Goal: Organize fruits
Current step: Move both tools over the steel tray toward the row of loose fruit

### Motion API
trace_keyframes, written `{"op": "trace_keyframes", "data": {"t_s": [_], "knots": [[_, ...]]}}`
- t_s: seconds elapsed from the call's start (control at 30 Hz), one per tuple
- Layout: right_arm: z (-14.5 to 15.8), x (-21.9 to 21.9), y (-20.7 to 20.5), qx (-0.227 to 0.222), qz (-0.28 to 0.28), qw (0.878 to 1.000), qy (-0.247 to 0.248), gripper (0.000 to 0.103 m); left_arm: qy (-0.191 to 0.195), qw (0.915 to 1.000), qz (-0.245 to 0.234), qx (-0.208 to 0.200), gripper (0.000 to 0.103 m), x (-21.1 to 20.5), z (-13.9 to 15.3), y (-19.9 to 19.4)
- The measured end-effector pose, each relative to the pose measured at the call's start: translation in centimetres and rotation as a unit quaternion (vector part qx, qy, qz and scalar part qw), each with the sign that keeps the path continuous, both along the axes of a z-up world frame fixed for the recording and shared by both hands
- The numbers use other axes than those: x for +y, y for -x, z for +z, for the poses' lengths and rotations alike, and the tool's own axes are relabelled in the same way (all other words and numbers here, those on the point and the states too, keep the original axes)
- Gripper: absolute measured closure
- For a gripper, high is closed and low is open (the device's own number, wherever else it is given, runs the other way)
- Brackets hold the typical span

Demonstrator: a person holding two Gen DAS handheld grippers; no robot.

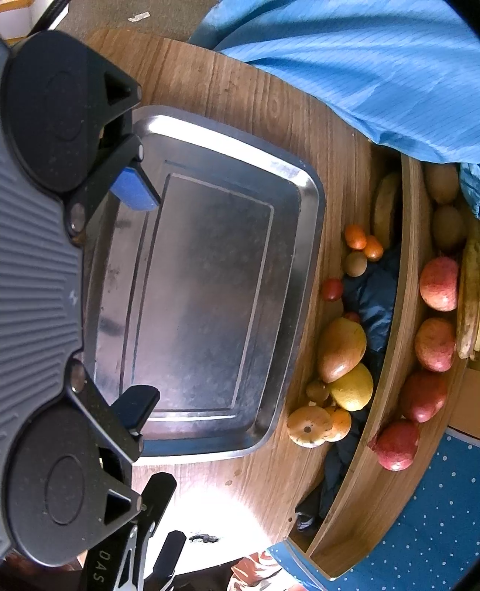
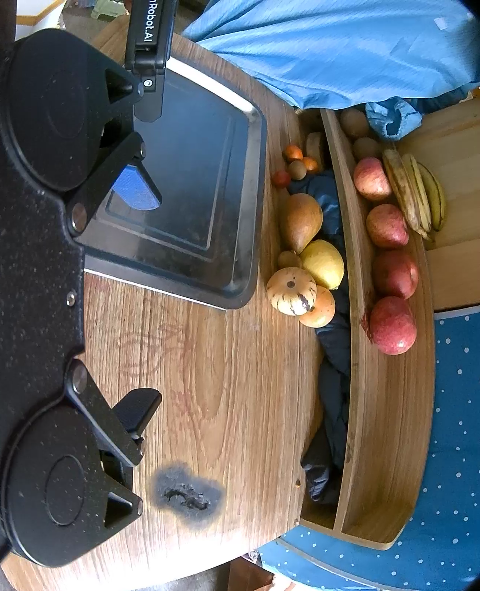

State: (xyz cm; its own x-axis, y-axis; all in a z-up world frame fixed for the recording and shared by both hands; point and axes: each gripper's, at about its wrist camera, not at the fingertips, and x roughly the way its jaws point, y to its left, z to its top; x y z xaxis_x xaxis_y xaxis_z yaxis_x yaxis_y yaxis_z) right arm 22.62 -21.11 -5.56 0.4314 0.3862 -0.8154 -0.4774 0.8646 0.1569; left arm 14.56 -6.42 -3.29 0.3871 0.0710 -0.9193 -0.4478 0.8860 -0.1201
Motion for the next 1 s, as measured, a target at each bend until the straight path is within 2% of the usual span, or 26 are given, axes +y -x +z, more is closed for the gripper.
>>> {"op": "trace_keyframes", "data": {"t_s": [0.4, 0.77, 1.0], "knots": [[0.2, 2.5, -1.3, -0.004, -0.023, 1.000, 0.002, 0.001, -0.003, 0.9997, -0.022, 0.005, 0.001, 3.3, 0.1, -2.4], [0.0, 4.7, -1.7, 0.002, -0.049, 0.999, -0.008, 0.001, 0.008, 0.9986, -0.043, 0.029, 0.001, 6.0, -1.3, -4.1], [-0.3, 6.7, -1.7, 0.000, -0.043, 0.999, -0.015, 0.000, 0.010, 0.9981, -0.047, 0.039, 0.001, 8.1, -1.8, -5.2]]}}
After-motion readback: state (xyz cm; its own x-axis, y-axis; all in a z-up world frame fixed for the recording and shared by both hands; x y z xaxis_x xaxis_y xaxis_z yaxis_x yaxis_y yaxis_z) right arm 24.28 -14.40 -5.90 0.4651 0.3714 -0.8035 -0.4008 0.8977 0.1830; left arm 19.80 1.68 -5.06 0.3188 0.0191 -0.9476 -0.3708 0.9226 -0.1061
